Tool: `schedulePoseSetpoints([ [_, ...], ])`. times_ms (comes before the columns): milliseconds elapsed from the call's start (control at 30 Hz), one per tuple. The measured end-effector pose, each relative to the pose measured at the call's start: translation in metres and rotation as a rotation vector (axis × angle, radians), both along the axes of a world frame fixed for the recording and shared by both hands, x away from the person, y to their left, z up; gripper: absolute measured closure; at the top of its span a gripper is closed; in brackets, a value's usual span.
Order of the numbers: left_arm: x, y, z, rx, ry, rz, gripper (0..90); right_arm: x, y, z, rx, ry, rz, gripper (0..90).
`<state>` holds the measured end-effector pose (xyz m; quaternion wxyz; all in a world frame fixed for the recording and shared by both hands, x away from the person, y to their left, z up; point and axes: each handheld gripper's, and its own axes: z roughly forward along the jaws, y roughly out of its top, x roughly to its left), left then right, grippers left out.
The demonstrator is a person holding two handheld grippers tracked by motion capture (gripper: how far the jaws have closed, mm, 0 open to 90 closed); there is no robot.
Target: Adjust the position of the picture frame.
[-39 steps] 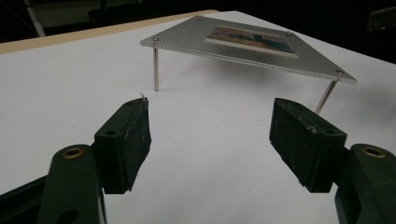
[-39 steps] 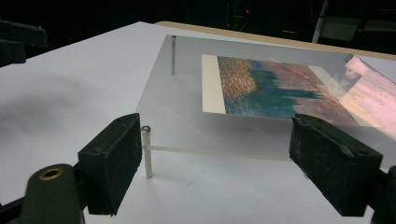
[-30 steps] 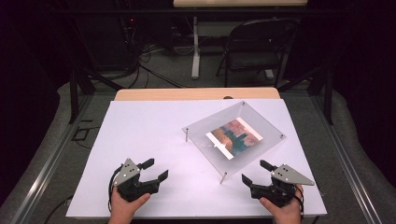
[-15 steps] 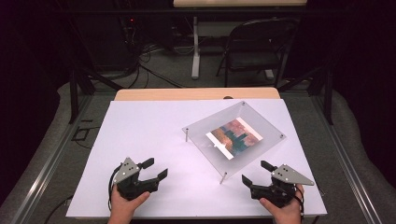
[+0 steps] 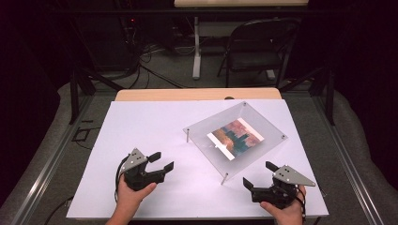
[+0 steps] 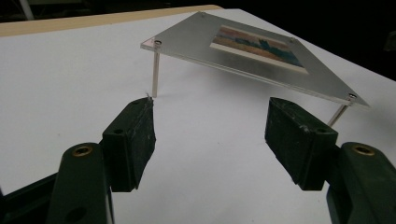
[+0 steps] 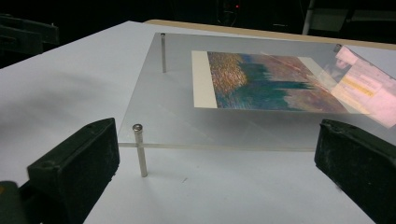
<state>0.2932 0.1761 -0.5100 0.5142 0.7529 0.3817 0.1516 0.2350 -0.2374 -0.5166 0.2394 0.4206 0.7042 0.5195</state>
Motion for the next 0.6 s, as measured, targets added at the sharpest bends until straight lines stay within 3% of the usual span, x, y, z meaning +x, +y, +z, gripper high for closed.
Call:
schedulePoseSetpoints([
  [267,0.024,-0.017,-0.003,-0.010,0.037,-0.014,38.9,0.000,-0.001,0.001,0.036,0.020,-0.013,0.0],
  [367,0.036,-0.023,-0.005,0.008,0.028,-0.007,40.5,0.001,-0.002,0.000,0.030,0.017,-0.016,0.5],
  [533,0.055,-0.029,-0.014,0.014,0.074,0.005,42.6,0.001,-0.004,-0.001,0.018,0.010,-0.016,11.7],
  [600,0.063,-0.033,-0.022,0.037,0.091,0.006,43.7,0.000,-0.004,0.000,0.017,-0.003,-0.008,16.4],
])
